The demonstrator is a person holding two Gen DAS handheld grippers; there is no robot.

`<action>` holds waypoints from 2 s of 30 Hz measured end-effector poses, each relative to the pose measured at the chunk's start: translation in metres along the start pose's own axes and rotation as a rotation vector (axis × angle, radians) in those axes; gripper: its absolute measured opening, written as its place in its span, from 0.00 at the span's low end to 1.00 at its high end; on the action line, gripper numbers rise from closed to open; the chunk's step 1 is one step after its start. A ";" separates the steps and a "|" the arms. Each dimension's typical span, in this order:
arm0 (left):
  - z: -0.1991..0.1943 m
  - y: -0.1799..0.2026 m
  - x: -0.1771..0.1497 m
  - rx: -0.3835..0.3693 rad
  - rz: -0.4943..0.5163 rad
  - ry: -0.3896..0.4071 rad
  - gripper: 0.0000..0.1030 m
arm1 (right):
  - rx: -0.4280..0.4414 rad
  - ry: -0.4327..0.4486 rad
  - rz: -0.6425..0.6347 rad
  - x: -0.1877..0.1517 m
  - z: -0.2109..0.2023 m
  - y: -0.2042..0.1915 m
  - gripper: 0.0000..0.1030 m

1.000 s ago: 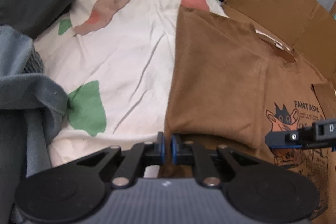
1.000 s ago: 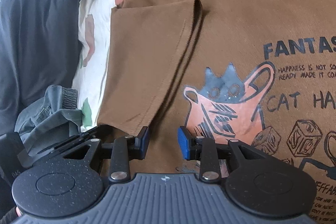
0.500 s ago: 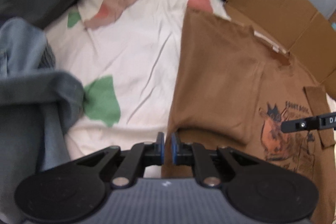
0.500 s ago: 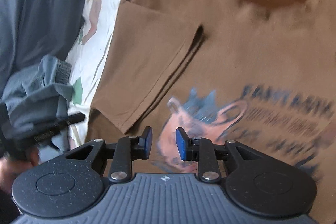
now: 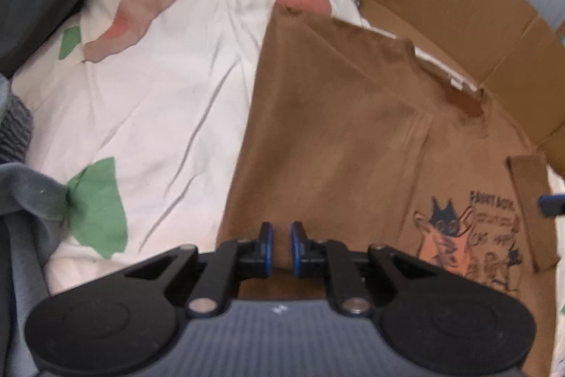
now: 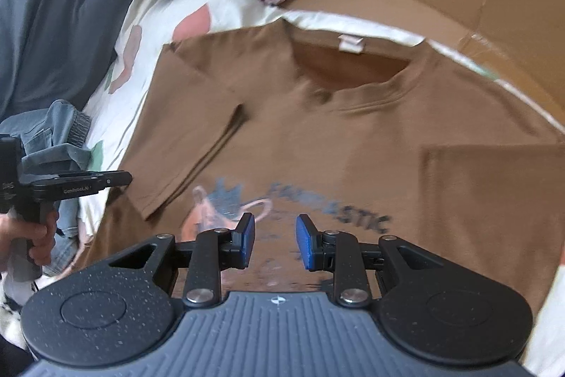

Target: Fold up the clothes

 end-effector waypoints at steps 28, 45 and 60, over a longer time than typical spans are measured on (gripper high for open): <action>-0.255 0.034 -0.027 0.062 0.163 0.058 0.60 | -0.095 0.046 -0.017 -0.082 -0.274 0.035 0.48; -0.415 0.040 -0.040 0.026 0.039 0.184 0.70 | -0.082 0.157 0.000 -0.166 -0.424 -0.012 0.49; -0.473 0.039 -0.104 0.058 0.098 0.177 0.74 | -0.137 0.220 0.038 -0.282 -0.466 -0.044 0.57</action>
Point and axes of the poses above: each gripper's, at about its wrist camera, not at the fingertips, and z roughly the way its jaws point, y to its right, x to its top, the point moved 6 cm from there along z, roughly the way its jaws point, and after that the axes turned 2 degrees about -y, right-handed, at the moved point
